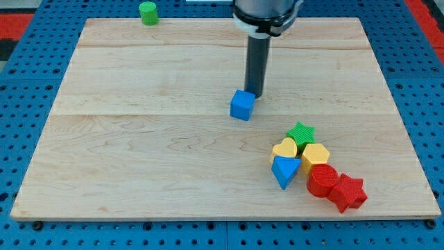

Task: Move the blue cube towards top left of yellow heart

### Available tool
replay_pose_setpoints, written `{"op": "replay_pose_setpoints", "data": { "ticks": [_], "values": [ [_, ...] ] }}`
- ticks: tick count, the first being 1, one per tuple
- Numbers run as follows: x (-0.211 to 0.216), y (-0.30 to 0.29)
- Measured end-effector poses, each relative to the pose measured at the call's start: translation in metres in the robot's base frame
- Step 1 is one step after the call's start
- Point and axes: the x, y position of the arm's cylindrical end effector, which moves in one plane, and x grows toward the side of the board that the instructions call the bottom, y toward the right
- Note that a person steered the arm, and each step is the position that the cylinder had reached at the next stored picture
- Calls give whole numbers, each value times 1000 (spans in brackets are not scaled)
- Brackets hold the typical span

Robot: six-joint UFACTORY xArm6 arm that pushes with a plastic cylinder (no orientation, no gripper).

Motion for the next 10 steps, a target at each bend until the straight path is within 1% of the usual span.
{"op": "replay_pose_setpoints", "data": {
  "ticks": [2,3,4,5,6,7,8,9,10],
  "values": [
    [8,-84],
    [23,-92],
    [16,-84],
    [0,-80],
    [6,-42],
    [28,-23],
    [60,-23],
    [82,-30],
    [90,-52]
  ]
}}
